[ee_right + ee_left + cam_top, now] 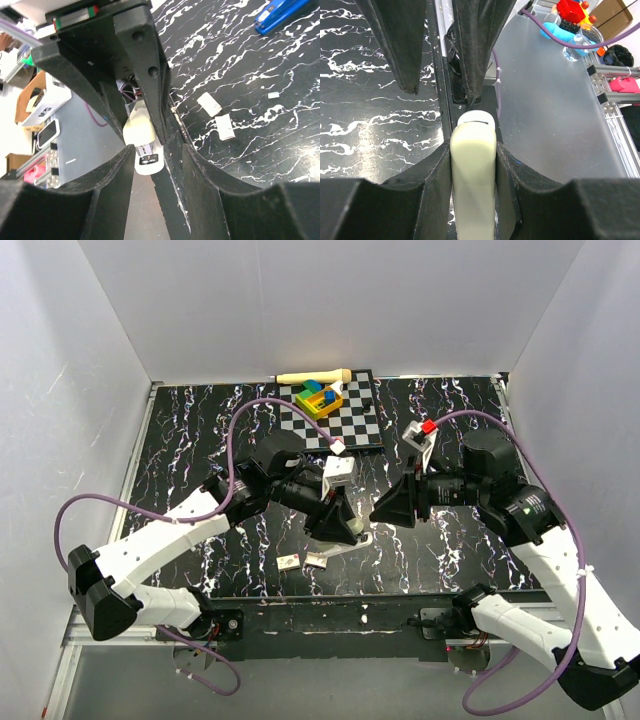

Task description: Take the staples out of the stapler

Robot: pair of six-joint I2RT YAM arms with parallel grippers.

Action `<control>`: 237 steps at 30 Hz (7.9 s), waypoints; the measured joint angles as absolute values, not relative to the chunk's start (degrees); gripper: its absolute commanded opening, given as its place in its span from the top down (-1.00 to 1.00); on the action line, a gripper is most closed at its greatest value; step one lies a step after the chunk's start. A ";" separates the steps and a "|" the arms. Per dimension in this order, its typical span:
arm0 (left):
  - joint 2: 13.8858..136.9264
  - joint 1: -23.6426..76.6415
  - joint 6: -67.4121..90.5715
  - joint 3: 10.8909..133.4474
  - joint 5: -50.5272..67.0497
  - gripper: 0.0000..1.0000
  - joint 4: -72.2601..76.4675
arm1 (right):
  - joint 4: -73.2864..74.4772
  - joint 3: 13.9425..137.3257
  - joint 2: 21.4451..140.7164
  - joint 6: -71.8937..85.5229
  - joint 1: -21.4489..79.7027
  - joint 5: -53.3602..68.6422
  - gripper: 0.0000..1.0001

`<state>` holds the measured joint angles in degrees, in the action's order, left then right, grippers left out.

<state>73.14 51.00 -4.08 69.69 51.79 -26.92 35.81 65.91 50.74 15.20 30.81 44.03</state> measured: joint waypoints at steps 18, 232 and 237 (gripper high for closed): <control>72.42 50.15 -3.79 69.69 55.99 1.00 -26.15 | 36.51 65.93 52.25 10.66 40.42 44.07 0.10; 86.94 45.23 18.98 65.76 -3.53 1.00 4.71 | -30.68 38.13 75.88 34.50 39.20 19.68 0.97; 86.94 45.23 18.39 65.84 -3.68 1.00 4.64 | -30.57 38.02 75.88 34.54 39.20 19.66 0.97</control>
